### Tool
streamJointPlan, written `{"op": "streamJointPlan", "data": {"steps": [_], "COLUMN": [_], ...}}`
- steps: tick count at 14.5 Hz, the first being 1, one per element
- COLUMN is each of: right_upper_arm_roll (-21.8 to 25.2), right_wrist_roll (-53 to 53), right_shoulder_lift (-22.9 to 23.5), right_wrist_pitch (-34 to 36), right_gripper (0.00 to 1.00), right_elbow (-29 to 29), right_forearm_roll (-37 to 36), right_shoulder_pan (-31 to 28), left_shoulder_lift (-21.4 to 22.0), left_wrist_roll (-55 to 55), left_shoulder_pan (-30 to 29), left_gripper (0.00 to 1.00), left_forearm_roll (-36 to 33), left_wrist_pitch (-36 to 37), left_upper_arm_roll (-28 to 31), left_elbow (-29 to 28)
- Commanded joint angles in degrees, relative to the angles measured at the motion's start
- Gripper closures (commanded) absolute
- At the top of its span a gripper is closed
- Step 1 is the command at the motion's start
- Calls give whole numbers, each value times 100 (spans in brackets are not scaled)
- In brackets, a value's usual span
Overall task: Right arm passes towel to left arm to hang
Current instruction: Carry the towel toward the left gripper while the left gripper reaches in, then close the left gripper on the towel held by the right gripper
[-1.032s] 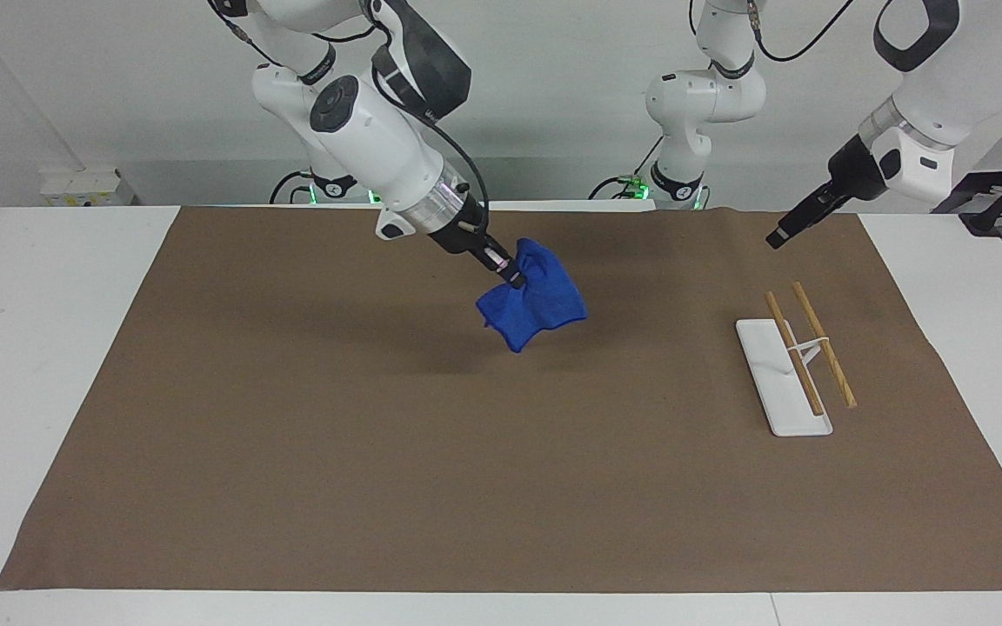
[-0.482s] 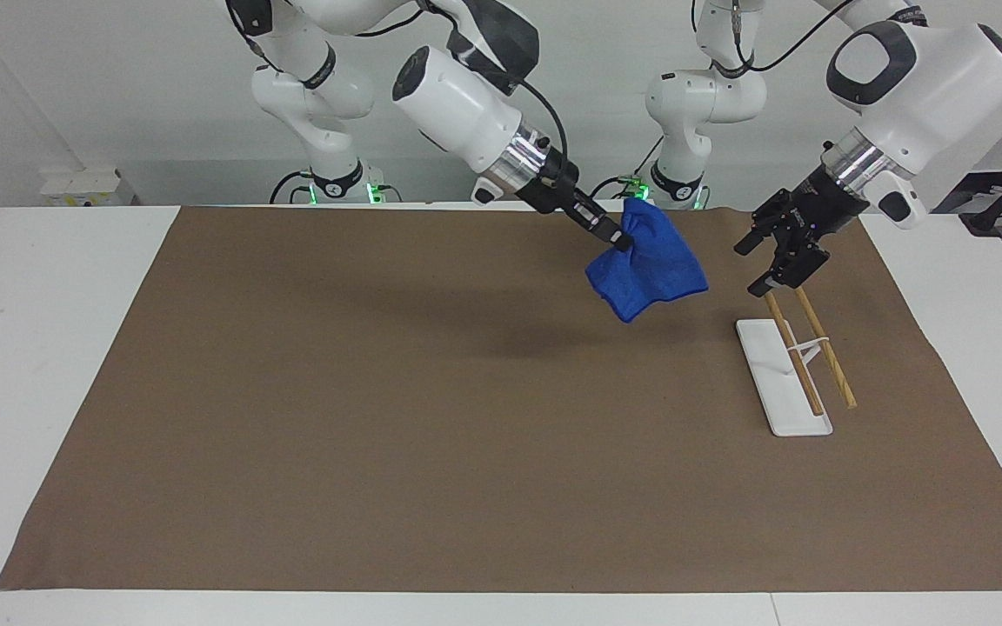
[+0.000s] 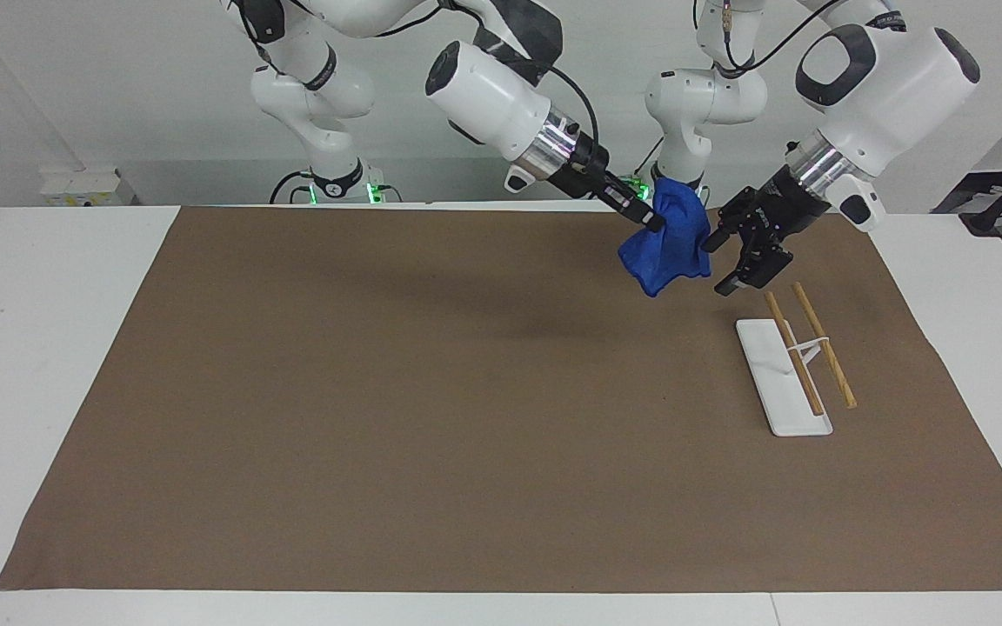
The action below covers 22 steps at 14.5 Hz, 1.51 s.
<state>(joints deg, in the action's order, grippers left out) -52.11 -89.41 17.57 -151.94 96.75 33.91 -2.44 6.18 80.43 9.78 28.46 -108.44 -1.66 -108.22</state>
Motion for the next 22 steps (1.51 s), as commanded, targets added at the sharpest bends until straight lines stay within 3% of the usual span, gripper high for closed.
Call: {"op": "streamJointPlan", "data": {"steps": [1, 8, 13, 14, 16, 20, 21, 22], "right_upper_arm_roll": [-88, -97, -97, -97, -97, -97, -89, -97], "right_wrist_roll": [-32, -23, -23, -23, -23, -23, -23, -23], "right_shoulder_lift": [124, 124, 124, 124, 124, 124, 124, 124], "right_wrist_pitch": [-64, -64, -55, -47, -46, -38, -38, -38], "right_gripper": [100, 100, 100, 100, 100, 100, 100, 100], "right_elbow": [-113, -113, -113, -113, -113, -113, -113, -113], "right_forearm_roll": [63, 63, 63, 63, 63, 63, 63, 55], "right_shoulder_pan": [-29, -29, -29, -29, -29, -37, -37, -37], "left_shoulder_lift": [164, 225, 374, 444, 489, 480, 480, 480], "left_wrist_roll": [43, -19, 34, 69, 113, 113, 113, 113], "left_shoulder_pan": [-46, -64, -11, 15, 42, 50, 50, 42], "left_gripper": [1, 2, 15, 20, 40, 92, 100, 100], "left_forearm_roll": [54, -173, -174, -166, -131, -113, -113, -104], "left_wrist_pitch": [453, 1105, 572, 291, 165, 25, 25, 33], "left_upper_arm_roll": [86, 61, 25, 16, 8, 16, 16, 8], "left_elbow": [-51, -76, -426, -611, -683, -701, -701, -701]}}
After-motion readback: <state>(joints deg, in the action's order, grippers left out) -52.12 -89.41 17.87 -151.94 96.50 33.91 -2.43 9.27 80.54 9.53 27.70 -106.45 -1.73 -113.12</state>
